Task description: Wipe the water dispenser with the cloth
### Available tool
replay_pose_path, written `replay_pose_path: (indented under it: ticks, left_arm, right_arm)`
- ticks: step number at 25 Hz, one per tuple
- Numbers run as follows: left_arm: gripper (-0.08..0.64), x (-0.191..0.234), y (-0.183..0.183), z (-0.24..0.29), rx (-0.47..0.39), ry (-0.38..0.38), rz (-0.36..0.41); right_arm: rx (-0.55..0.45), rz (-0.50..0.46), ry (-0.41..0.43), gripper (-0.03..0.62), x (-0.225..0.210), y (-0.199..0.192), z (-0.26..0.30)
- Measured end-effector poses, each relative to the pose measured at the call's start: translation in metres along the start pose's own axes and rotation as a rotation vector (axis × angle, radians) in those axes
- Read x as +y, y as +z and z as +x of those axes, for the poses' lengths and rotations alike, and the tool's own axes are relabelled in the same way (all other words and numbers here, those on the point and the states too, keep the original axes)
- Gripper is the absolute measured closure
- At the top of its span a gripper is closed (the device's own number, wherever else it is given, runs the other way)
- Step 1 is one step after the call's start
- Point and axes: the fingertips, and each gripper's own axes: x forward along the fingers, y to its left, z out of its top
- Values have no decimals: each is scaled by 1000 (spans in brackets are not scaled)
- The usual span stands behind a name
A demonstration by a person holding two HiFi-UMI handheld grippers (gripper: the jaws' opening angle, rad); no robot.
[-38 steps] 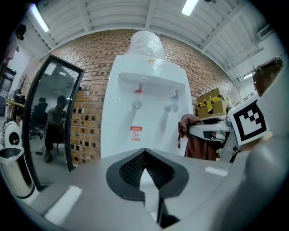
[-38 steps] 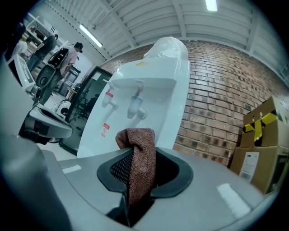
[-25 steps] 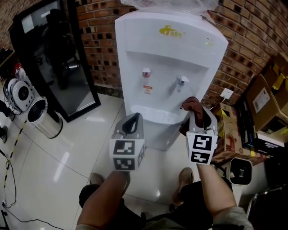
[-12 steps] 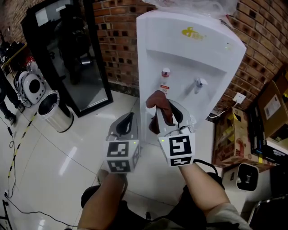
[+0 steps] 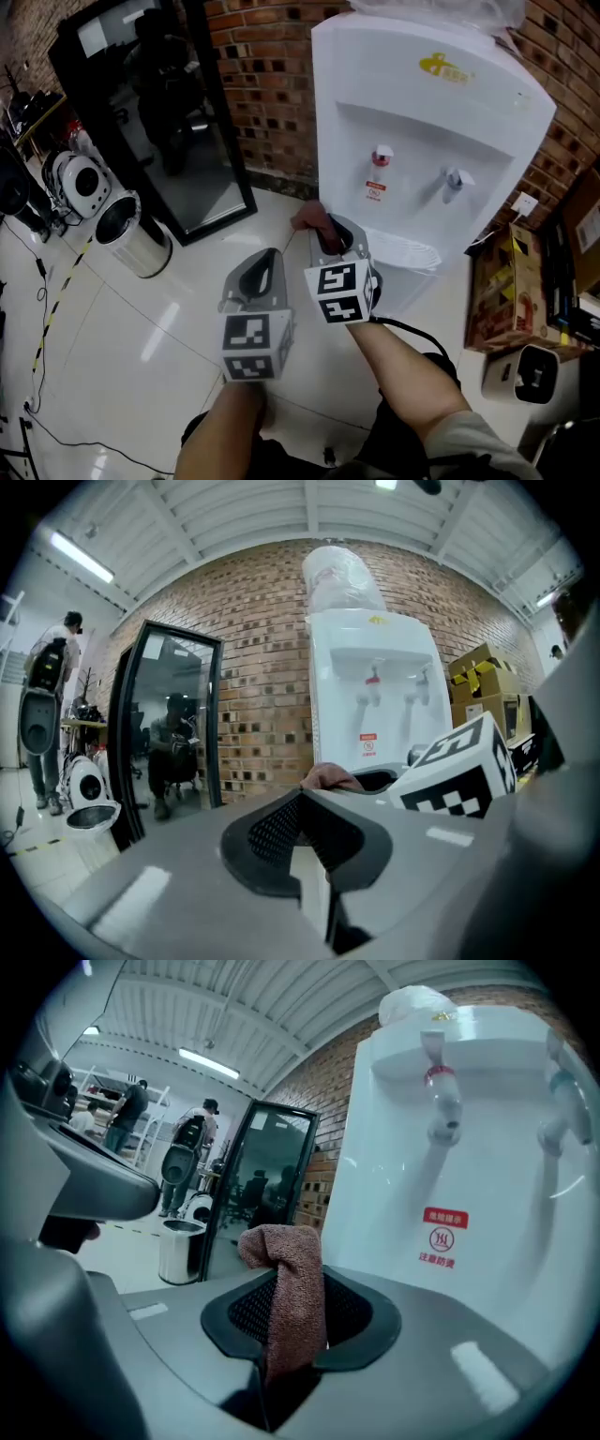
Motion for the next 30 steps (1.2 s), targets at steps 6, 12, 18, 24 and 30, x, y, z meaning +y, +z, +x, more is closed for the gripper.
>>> replay_pose_path:
  ticks: [6, 12, 18, 24, 30]
  left_arm:
    - [560, 10, -7, -3, 24, 15, 22]
    - [560, -12, -4, 3, 18, -32, 20]
    - [560, -50, 0, 12, 5, -97, 13]
    - [560, -77, 4, 17, -18, -148, 0]
    - [560, -97, 6, 18, -26, -187, 11]
  right_arm:
    - [33, -13, -37, 479, -9, -7, 5]
    - [86, 49, -77, 479, -34, -14, -6]
    - [128, 43, -111, 479, -56, -20, -17]
    - [177, 10, -162, 479, -86, -30, -33]
    - [235, -35, -208, 479, -114, -43, -54]
